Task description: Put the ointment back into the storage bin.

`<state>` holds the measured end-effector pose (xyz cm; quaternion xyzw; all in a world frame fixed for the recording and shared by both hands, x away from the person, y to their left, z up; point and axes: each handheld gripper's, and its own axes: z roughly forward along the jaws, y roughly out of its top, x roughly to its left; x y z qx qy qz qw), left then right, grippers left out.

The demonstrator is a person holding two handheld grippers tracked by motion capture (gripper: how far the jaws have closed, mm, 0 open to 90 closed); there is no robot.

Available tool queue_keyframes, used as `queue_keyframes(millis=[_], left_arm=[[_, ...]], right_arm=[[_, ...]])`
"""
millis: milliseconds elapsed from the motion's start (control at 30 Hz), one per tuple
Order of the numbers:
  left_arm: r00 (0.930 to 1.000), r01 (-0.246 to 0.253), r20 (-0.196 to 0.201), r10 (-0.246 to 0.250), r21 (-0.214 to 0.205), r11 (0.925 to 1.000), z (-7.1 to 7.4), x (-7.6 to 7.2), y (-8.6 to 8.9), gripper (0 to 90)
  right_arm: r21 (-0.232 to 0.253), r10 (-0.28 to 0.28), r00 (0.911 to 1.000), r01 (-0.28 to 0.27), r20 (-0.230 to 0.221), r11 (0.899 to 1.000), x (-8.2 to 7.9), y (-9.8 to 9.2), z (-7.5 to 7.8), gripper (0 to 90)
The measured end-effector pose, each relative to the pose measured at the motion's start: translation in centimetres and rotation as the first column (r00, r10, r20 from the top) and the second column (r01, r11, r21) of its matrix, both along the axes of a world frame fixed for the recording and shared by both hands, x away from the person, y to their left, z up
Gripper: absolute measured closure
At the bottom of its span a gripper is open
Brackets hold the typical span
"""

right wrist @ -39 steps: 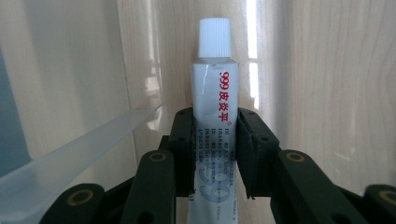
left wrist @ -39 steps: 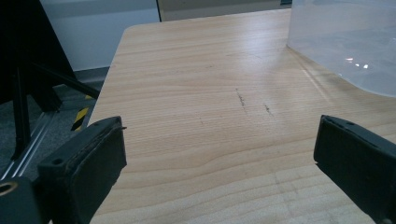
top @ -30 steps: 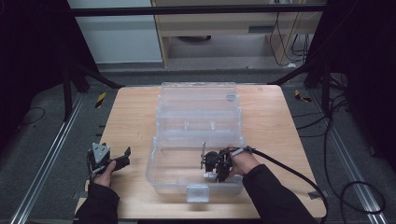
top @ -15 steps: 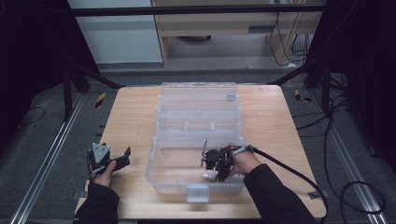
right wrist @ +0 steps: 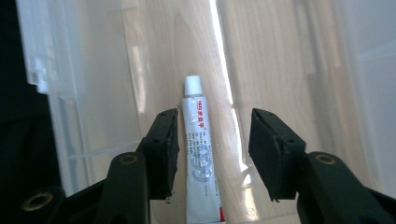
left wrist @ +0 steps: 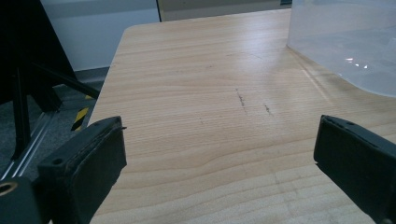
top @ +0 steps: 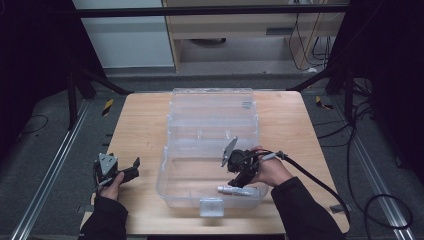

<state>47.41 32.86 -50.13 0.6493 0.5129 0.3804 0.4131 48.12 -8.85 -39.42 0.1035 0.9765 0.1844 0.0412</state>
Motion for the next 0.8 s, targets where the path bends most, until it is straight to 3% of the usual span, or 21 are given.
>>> queue_keyframes(millis=[133, 233, 267, 333, 400, 433, 467, 500, 533, 567, 600, 667, 700, 733, 767, 800], left_arm=[[1.0000, 0.000, 0.000, 0.000, 0.000, 1.0000, 0.0, 0.0, 0.0, 1.8], [1.0000, 0.000, 0.000, 0.000, 0.000, 1.0000, 0.0, 0.0, 0.0, 1.8], [1.0000, -0.001, 0.000, 0.001, 0.000, 1.0000, 0.0, 0.0, 0.0, 1.8], [1.0000, 0.000, -0.001, 0.000, 0.001, 1.0000, 0.0, 0.0, 0.0, 1.8], [1.0000, -0.001, 0.000, 0.001, 0.001, 1.0000, 0.0, 0.0, 0.0, 1.8], [1.0000, -0.001, -0.002, 0.001, 0.003, 1.0000, 0.0, 0.0, 0.0, 1.8], [1.0000, -0.001, -0.002, 0.001, 0.003, 1.0000, 0.0, 0.0, 0.0, 1.8], [1.0000, -0.001, -0.002, 0.001, 0.003, 1.0000, 0.0, 0.0, 0.0, 1.8], [1.0000, -0.001, 0.000, 0.001, 0.002, 1.0000, 0.0, 0.0, 0.0, 1.8], [1.0000, -0.001, 0.000, 0.001, 0.002, 1.0000, 0.0, 0.0, 0.0, 1.8], [1.0000, -0.001, 0.000, 0.001, 0.001, 1.0000, 0.0, 0.0, 0.0, 1.8], [1.0000, -0.002, 0.000, 0.002, 0.001, 1.0000, 0.0, 0.0, 0.0, 1.8], [1.0000, -0.002, 0.000, 0.002, 0.001, 1.0000, 0.0, 0.0, 0.0, 1.8], [1.0000, -0.003, 0.000, 0.003, 0.001, 1.0000, 0.0, 0.0, 0.0, 1.8], [1.0000, -0.003, 0.000, 0.003, 0.001, 1.0000, 0.0, 0.0, 0.0, 1.8], [1.0000, -0.003, 0.000, 0.003, 0.002, 1.0000, 0.0, 0.0, 0.0, 1.8]], right_arm=[[0.050, -0.018, 0.9995, 0.017, 0.024, 0.999, -0.3, -0.6, 0.8, 48.4], [0.152, -0.053, 0.9977, 0.047, 0.041, 0.987, -0.5, -1.9, 1.6, 47.0], [0.152, -0.053, 0.9977, 0.047, 0.041, 0.987, -0.5, -1.9, 1.6, 47.0], [0.219, -0.084, 0.9948, 0.070, 0.058, 0.973, -0.8, -3.0, 2.2, 46.1], [0.240, -0.094, 0.9937, 0.077, 0.062, 0.968, -0.9, -3.3, 2.5, 45.3], [0.298, -0.126, 0.9901, 0.102, 0.061, 0.949, -1.2, -4.1, 2.8, 44.4], [0.320, -0.139, 0.9882, 0.112, 0.064, 0.941, -1.3, -4.5, 3.0, 43.5], [0.320, -0.139, 0.9882, 0.112, 0.064, 0.941, -1.3, -4.5, 3.0, 43.5], [0.363, -0.174, 0.9813, 0.134, 0.081, 0.922, -1.5, -5.3, 3.3, 41.9], [0.363, -0.174, 0.9813, 0.134, 0.081, 0.922, -1.5, -5.3, 3.3, 41.9], [0.386, -0.191, 0.9784, 0.146, 0.080, 0.911, -1.5, -5.7, 3.4, 41.0], [0.451, -0.244, 0.9650, 0.175, 0.097, 0.875, -1.8, -7.0, 3.6, 38.9], [0.451, -0.244, 0.9650, 0.175, 0.097, 0.875, -1.8, -7.0, 3.6, 38.9], [0.480, -0.276, 0.9555, 0.194, 0.105, 0.855, -2.1, -7.9, 3.7, 37.2], [0.480, -0.276, 0.9555, 0.194, 0.105, 0.855, -2.1, -7.9, 3.7, 37.2], [0.493, -0.292, 0.9502, 0.204, 0.108, 0.846, -2.2, -8.3, 3.8, 36.7]])
